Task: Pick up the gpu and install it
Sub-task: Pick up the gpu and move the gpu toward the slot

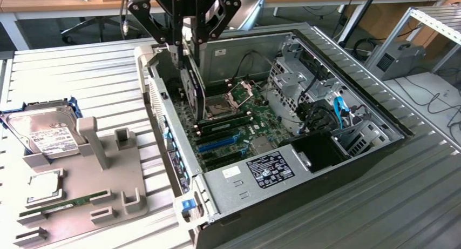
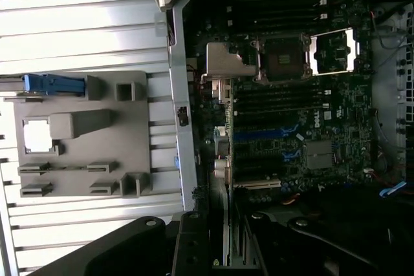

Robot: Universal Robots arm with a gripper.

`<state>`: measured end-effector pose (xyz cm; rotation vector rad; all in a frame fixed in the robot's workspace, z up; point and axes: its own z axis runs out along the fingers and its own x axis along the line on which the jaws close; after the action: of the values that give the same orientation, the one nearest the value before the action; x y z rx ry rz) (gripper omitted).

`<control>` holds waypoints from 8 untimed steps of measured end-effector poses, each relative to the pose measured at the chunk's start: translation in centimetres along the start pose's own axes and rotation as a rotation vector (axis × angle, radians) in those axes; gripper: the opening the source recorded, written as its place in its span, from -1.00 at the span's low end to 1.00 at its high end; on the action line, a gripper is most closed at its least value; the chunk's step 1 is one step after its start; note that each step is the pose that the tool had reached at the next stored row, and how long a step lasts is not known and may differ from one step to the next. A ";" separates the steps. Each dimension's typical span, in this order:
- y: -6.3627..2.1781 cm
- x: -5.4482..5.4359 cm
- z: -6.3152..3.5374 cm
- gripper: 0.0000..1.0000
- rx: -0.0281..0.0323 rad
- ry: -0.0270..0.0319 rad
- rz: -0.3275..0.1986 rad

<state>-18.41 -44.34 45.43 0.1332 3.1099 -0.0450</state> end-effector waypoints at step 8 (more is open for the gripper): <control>0.07 -0.8 0.08 -0.48 0.0002 0.0000 0.000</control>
<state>-17.63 -44.34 45.37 0.1332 3.1099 -0.0452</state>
